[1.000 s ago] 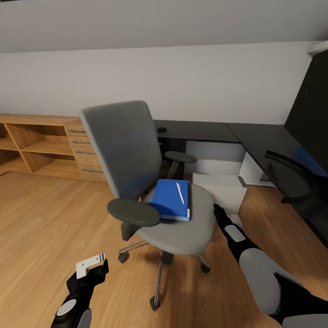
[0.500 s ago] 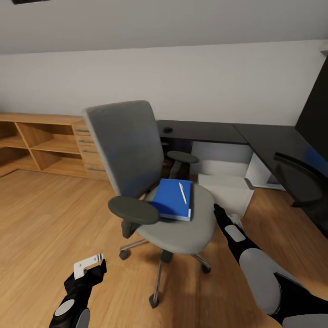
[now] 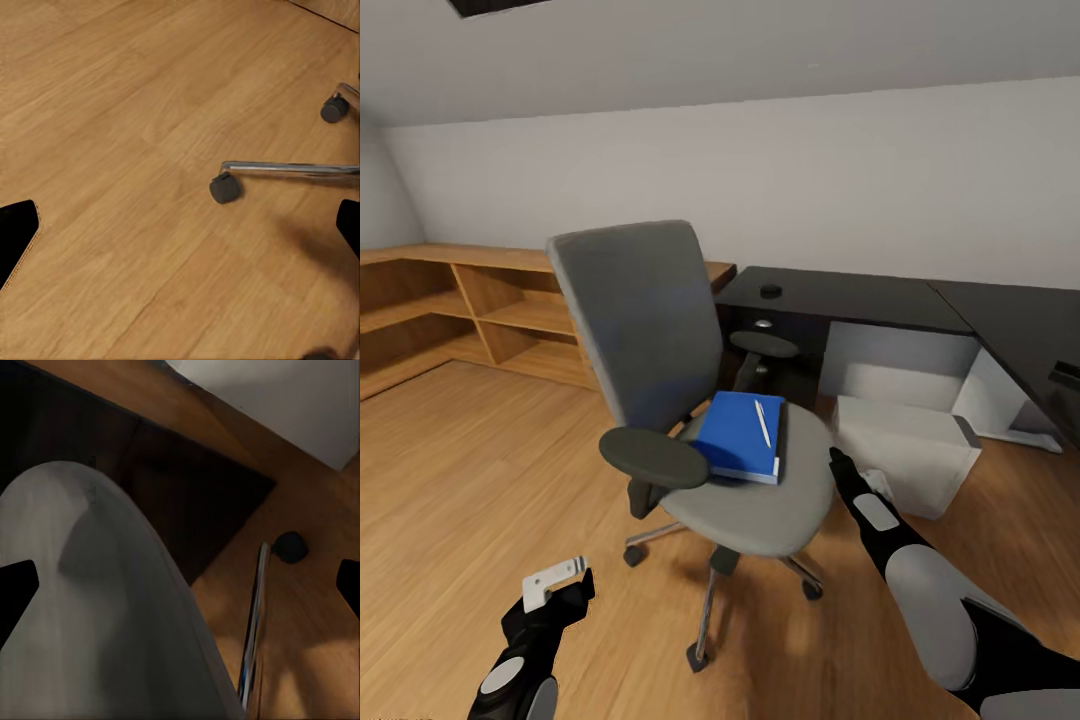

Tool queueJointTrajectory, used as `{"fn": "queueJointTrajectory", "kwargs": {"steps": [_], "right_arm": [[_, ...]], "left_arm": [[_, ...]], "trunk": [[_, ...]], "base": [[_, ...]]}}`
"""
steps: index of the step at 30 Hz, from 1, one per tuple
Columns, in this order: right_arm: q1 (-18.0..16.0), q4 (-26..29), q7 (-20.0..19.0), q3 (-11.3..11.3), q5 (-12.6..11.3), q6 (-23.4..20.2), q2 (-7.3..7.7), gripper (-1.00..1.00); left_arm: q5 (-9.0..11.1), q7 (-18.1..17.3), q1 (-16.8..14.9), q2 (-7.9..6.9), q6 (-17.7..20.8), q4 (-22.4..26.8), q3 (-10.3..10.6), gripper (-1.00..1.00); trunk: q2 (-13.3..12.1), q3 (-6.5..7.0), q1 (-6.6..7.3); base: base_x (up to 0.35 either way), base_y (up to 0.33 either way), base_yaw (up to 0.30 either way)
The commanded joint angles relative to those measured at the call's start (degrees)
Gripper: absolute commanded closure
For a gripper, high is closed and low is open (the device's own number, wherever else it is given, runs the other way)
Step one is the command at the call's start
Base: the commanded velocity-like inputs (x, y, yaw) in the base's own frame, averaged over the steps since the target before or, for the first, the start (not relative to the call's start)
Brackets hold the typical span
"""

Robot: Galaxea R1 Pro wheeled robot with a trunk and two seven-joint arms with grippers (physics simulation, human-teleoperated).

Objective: In the bedroom, organize the workspace by keeping the computer under the desk, ensuring the monitor is on the desk, placing the keyboard on the desk next to the monitor, placing the mouse on the desk next to the keyboard, moving the folder from the swivel chair onto the desk next to the mouse, stacking the notebook on top of the folder with the pen on top of the notebook, and positioning the swivel chair next to the desk.

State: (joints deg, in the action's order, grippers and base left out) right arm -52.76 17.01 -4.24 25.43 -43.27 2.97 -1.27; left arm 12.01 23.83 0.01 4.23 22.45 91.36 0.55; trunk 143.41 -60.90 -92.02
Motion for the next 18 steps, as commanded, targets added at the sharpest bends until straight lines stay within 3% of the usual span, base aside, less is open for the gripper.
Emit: {"fn": "queueJointTrajectory", "kwargs": {"steps": [1, 18], "right_arm": [[0.0, -0.1, -0.3, -0.1, -0.8, 0.2, -0.05, -1.00], [0.0, -0.1, -0.3, -0.1, -0.8, 0.2, -0.14, -1.00]], "left_arm": [[0.6, 0.4, 0.0, -0.01, 0.1, 0.1, 0.1, -1.00], [0.6, 0.5, 0.0, 0.00, 0.1, 0.1, 0.1, -1.00]], "trunk": [[0.0, -0.04, -0.02], [0.0, -0.04, -0.02]], "base": [[0.123, 0.000, 0.259], [0.016, 0.000, 0.262]]}}
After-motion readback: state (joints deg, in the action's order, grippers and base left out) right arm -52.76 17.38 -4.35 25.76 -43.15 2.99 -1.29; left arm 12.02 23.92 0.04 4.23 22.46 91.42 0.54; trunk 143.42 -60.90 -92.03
